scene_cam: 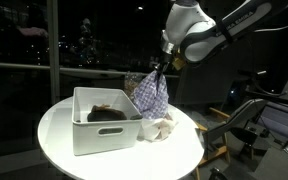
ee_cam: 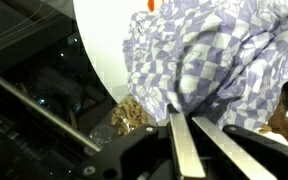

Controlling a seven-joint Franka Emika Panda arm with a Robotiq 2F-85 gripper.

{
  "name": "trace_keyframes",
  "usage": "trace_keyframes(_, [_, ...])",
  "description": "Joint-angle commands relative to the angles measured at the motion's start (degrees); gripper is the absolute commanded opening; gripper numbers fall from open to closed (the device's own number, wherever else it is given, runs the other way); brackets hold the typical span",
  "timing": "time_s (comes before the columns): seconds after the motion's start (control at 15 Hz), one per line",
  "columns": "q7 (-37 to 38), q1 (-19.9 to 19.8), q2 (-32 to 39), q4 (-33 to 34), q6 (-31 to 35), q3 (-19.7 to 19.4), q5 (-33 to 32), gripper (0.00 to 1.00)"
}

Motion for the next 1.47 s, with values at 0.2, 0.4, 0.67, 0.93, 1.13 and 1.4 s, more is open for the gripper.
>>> trace_keyframes(0.2, [-20.4, 3.2, 5.2, -1.1, 2.5, -1.3, 21.6, 0.02])
trace_keyframes(0.4, [-30.7, 5.5, 7.8, -1.5, 6.3, 0.2, 35.9, 0.02])
trace_keyframes(0.67, [-38.9, 6.6, 9.3, -0.2, 10.3, 1.9, 50.3, 0.03])
trace_keyframes(0.93, [-32.8, 5.2, 11.2, 1.1, 9.3, -0.1, 43.6, 0.02])
trace_keyframes(1.13, [-23.4, 3.7, 13.7, 2.5, 7.3, -3.5, 32.1, 0.02])
trace_keyframes(1.4, [-14.8, 3.7, 19.0, 5.5, 4.2, -7.2, 24.3, 0.02])
